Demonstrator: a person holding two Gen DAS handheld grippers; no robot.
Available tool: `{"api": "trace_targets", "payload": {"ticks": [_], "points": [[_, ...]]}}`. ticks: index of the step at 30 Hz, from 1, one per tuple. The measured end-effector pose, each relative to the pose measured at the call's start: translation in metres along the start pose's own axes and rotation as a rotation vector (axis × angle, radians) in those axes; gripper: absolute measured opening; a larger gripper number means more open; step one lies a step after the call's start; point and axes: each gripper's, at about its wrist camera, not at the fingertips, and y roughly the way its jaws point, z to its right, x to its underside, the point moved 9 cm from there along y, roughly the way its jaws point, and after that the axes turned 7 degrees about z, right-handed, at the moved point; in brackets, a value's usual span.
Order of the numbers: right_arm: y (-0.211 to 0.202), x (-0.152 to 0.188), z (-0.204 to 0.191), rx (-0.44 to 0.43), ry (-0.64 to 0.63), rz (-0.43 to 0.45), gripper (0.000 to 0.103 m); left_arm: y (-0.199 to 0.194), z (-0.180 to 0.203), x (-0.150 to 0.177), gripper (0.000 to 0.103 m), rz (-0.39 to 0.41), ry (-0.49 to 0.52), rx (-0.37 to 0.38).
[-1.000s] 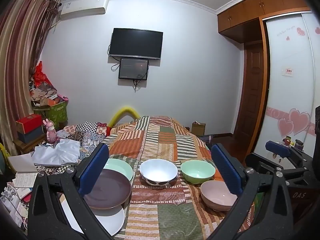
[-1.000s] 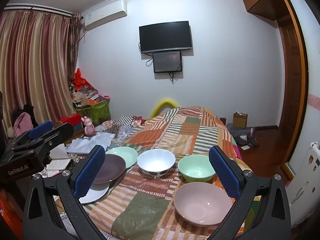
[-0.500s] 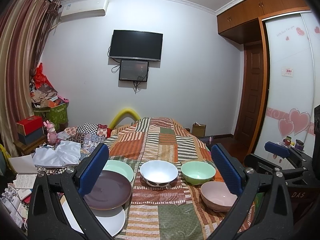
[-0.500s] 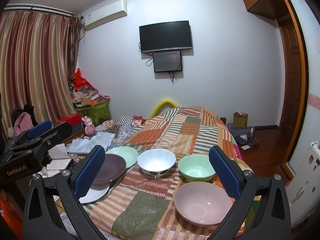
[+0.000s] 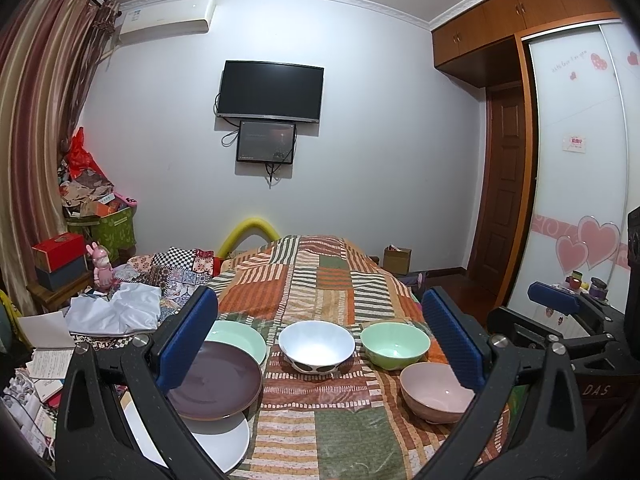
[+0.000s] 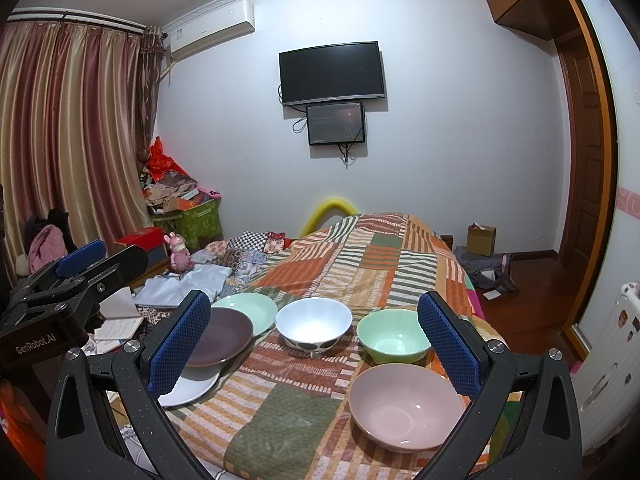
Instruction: Organize plates and bowls
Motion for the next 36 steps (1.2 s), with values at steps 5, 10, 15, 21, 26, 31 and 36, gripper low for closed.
{"api": "trace_targets", "payload": {"ticks": [5,10,15,21,26,31,36], "points": [[0.0,-0.001,-0.001,0.0,0.001,-0.001,0.103,0.0,0.001,0.0,0.103,-0.001,-0.001,0.003],[0.0,0.0,0.0,-0.001,0.001,0.0,0.103,0.002,0.003,0.0,0.103,-0.002,0.002,0.004],[0.0,0.0,0.0,-0.001,0.001,-0.002,0.103,0.002,0.003,0.0,0.103,-0.004,0.0,0.005],[0.001,0.0,0.0,-0.002,0.003,-0.002,0.103,0.005,-0.002,0.002,0.103,-0.006,-0.009,0.003],[0.001,0.002,-0.002,-0.001,0.002,-0.005,0.103,0.006,-0.004,0.004,0.103,-0.009,-0.013,0.002],[0.004,0.005,-0.004,0.0,0.005,-0.013,0.103,0.01,-0.008,0.008,0.103,-0.021,-0.014,-0.001],[0.013,0.011,-0.007,-0.001,0.007,-0.034,0.103,0.016,-0.014,0.014,0.103,-0.038,-0.02,0.001]]}}
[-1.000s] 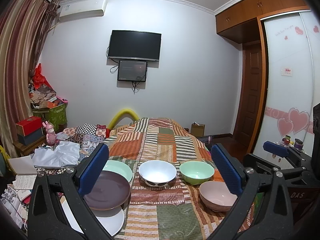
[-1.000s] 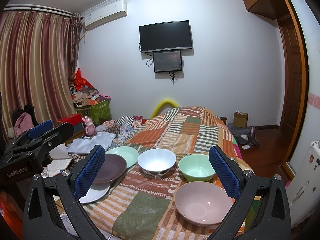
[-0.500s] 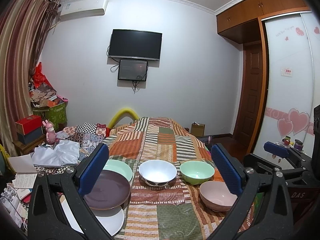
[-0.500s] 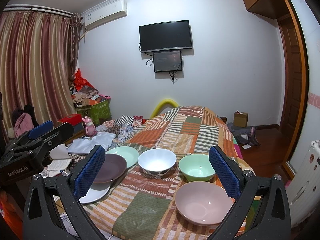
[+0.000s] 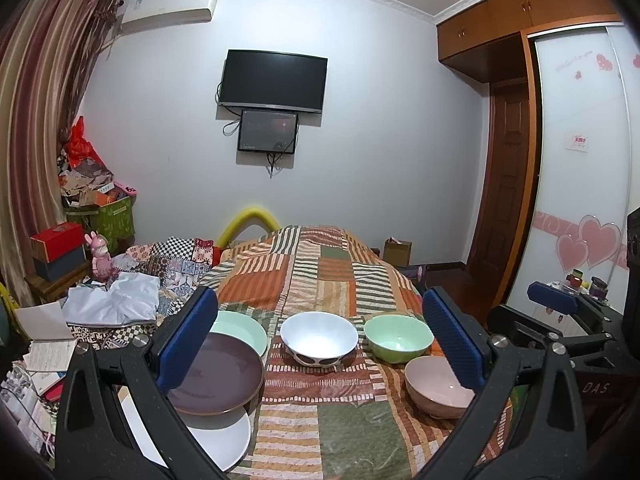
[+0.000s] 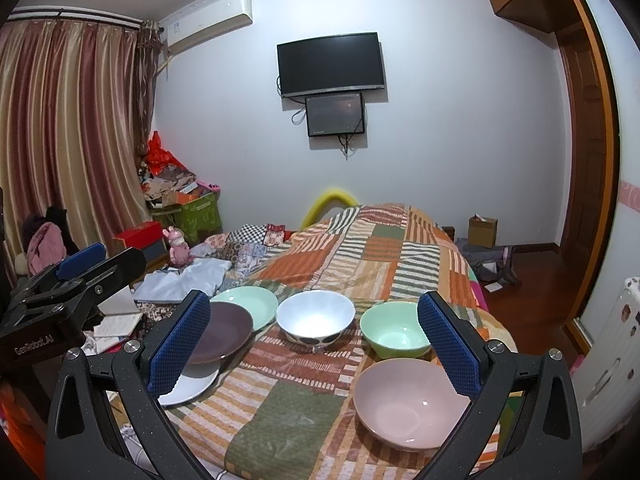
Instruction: Organize plates and bowls
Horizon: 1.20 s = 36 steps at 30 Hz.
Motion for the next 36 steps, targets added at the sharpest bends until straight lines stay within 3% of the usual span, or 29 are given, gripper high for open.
{"api": "trace_targets", "payload": {"ticks": [9,19,27,31,36], "points": [[0.027,0.014,-0.015,-0.035,-0.006,-0.07,0.103,0.01,-0.028,0.014,0.103,-0.038,0.002,-0.041],[0.071,0.04,-0.044,-0.107,0.0,-0.182,0.103,0.04,-0.092,0.053,0.103,-0.16,-0.034,-0.114],[0.112,0.063,-0.062,-0.145,0.0,-0.273,0.093,0.07,-0.157,0.094,0.085,-0.274,-0.064,-0.2],[0.133,0.078,-0.074,-0.173,-0.004,-0.33,0.078,0.086,-0.188,0.113,0.081,-0.335,-0.067,-0.251],[0.158,0.095,-0.081,-0.191,0.003,-0.398,0.071,0.107,-0.22,0.136,0.064,-0.427,-0.102,-0.26]]}}
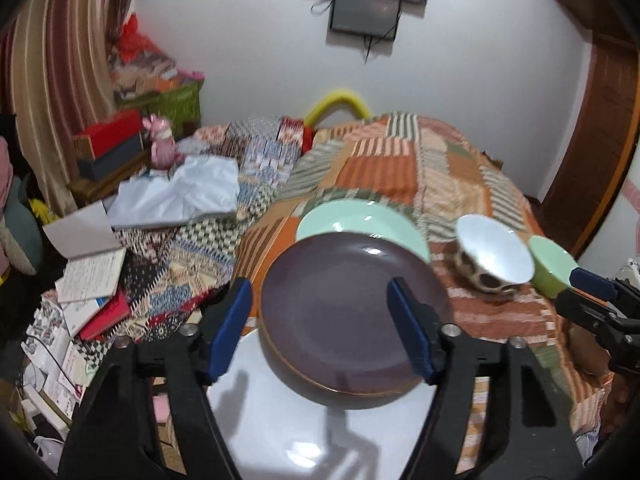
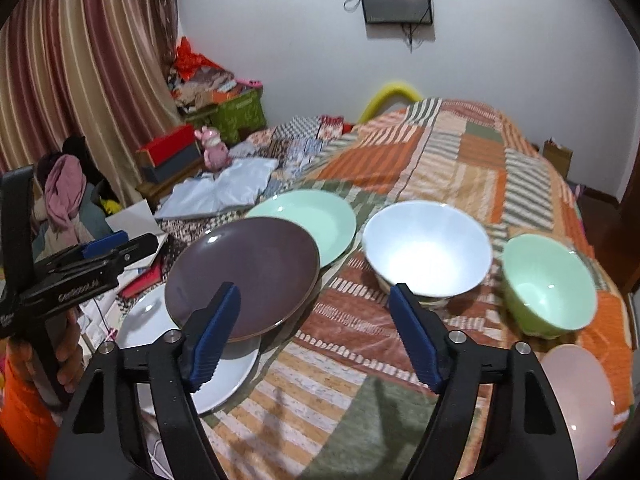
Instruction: Organize plates and bowls
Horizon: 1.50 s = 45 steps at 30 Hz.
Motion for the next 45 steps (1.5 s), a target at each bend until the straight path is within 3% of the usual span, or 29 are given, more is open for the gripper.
{"api": "trace_targets", "payload": {"ticks": [11,17,31,40,45], "points": [[0.054,0.018,-0.008,-0.033,0.025,-0.138,0.054,0.056,-0.038,0.021,0.05,-0.143,-0.064,0.007],[0.078,0.029,-0.009,-0.047,0.054,-0.196,0.052,0.08,-0.05,0.035,0.039,-0.219,-0.097,0.032],[0.106,0.041,-0.013,-0.096,0.108,-0.273,0.029,0.099,-0.045,0.044,0.03,-0.278,-0.119,0.111],[0.113,0.039,-0.018,-0.108,0.118,-0.261,0.027,0.105,-0.045,0.049,0.03,-0.32,-0.156,0.165],[0.112,0.038,-0.015,-0.108,0.126,-0.256,0.027,0.101,-0.041,0.047,0.03,-0.297,-0.133,0.179]]}}
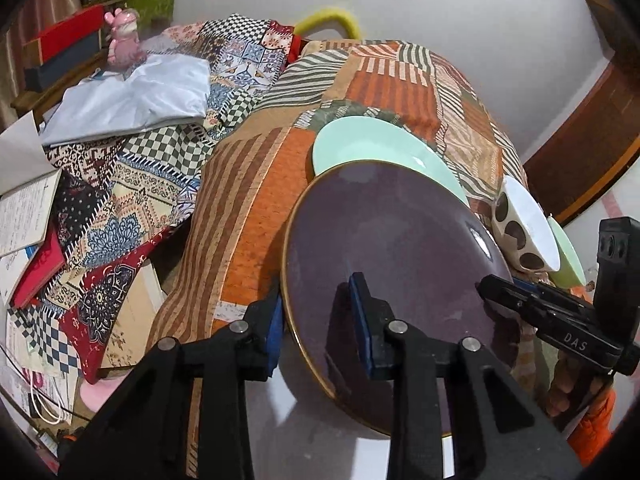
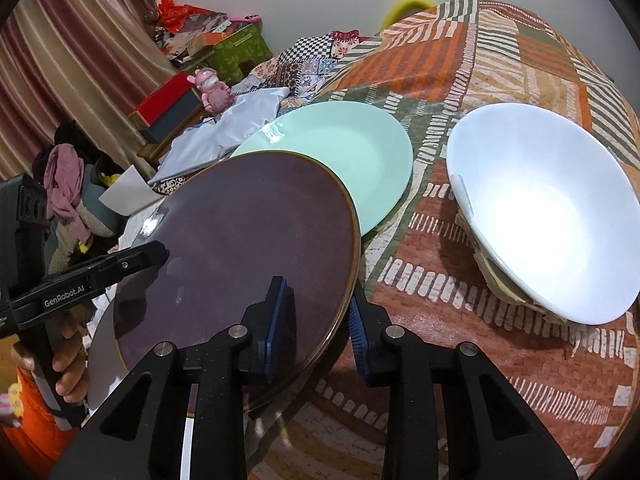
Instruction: Organize plates and bowls
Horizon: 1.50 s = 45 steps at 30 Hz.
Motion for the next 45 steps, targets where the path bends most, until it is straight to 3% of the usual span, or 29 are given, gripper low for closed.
{"api": "trace_targets", "payload": {"ticks": [22,45], "points": [[-0.029,0.007,0.003,0.0,-0.009,0.03,0.027,-0.029,0.025,0.009,0.03,0.029,0.036,-0.01],[-0.097,0.024,0.023,0.03,0.009,0.119,0.027,-0.071,0.09,0.029,0.03,0.063,0.1,0.029]]}}
